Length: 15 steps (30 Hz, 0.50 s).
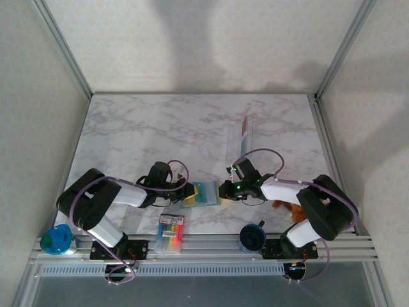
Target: Put the credit cards into the card holder
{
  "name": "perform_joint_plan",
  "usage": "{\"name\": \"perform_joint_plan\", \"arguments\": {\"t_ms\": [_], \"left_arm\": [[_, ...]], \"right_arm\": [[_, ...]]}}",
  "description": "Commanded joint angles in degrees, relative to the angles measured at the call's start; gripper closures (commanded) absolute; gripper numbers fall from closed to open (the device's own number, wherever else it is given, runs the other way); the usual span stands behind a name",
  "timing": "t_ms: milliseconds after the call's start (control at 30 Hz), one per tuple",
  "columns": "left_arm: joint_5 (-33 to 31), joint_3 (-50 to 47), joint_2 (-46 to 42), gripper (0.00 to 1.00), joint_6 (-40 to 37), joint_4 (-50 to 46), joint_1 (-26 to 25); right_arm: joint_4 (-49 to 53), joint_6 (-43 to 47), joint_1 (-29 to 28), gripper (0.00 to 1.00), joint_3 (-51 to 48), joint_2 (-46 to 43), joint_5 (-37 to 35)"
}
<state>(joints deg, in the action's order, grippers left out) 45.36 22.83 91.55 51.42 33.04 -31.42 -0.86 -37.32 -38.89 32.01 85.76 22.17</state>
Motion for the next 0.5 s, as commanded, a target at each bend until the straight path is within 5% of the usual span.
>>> {"name": "perform_joint_plan", "arguments": {"t_ms": [0,267,467], "left_arm": [[-0.92,0.08,0.8,1.0,1.86,3.7,-0.78],[-1.88,2.92,4.25,0.93,2.25,3.61,-4.34],[-7.7,7.94,1.59,0.63,-5.02,-11.57,-4.35]], "right_arm": [[-1.09,-0.39,-1.07,0.83,-0.01,1.8,2.27],[-3.11,-1.36,-1.86,0.82,0.37,2.49,3.4],[-0.11,-0.82,-2.24,0.72,0.45,0.16,-0.69]]}}
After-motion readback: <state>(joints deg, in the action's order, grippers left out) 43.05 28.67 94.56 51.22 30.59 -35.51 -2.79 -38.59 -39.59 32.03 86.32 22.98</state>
